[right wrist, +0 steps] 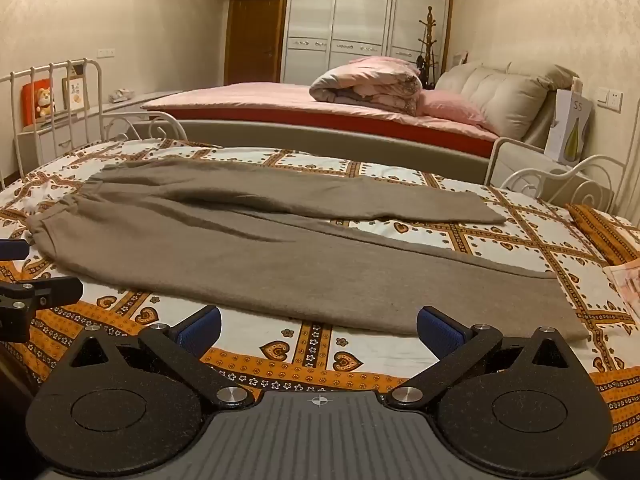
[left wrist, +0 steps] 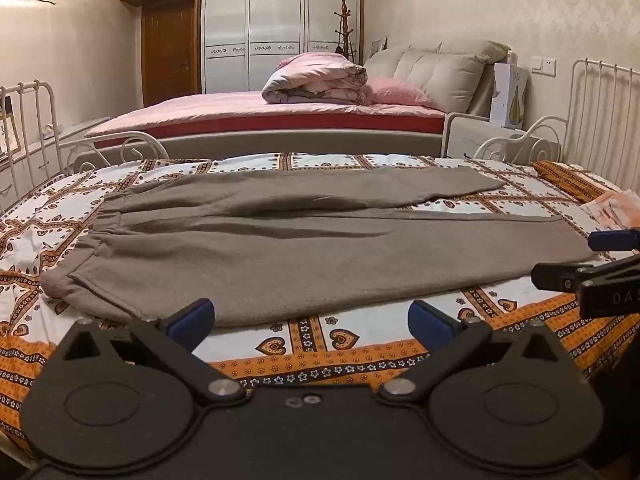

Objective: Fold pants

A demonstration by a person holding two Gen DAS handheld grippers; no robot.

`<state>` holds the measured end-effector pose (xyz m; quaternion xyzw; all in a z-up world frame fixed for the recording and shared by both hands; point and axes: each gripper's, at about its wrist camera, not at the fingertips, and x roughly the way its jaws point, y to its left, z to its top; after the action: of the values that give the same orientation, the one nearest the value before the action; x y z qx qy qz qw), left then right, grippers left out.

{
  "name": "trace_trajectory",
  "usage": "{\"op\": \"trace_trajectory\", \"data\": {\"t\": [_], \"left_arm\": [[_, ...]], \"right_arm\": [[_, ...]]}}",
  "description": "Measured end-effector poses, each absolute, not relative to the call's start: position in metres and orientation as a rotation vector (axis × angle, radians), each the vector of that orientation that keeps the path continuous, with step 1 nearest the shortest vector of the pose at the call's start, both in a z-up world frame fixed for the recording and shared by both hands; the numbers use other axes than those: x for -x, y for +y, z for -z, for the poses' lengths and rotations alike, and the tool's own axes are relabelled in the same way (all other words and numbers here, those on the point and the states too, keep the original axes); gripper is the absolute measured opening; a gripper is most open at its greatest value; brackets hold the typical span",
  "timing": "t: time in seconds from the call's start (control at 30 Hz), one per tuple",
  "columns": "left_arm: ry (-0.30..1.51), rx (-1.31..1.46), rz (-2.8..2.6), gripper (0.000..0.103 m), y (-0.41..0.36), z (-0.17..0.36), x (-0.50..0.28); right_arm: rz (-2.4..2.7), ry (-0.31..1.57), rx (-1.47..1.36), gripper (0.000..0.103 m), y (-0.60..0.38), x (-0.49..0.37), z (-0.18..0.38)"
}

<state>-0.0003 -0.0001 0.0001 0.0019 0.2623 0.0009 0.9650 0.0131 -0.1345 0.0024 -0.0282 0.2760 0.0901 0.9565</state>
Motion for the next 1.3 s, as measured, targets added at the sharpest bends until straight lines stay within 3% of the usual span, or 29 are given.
{"op": "trace_trajectory", "data": {"t": [1.3], "left_arm": [[0.55,-0.015,0.003,0.097,-0.0022,0.0018,-0.0014]], "right_arm": [[-0.181,0.577,0.054,0.103,-0.1337,-0.015,0.0005]]}}
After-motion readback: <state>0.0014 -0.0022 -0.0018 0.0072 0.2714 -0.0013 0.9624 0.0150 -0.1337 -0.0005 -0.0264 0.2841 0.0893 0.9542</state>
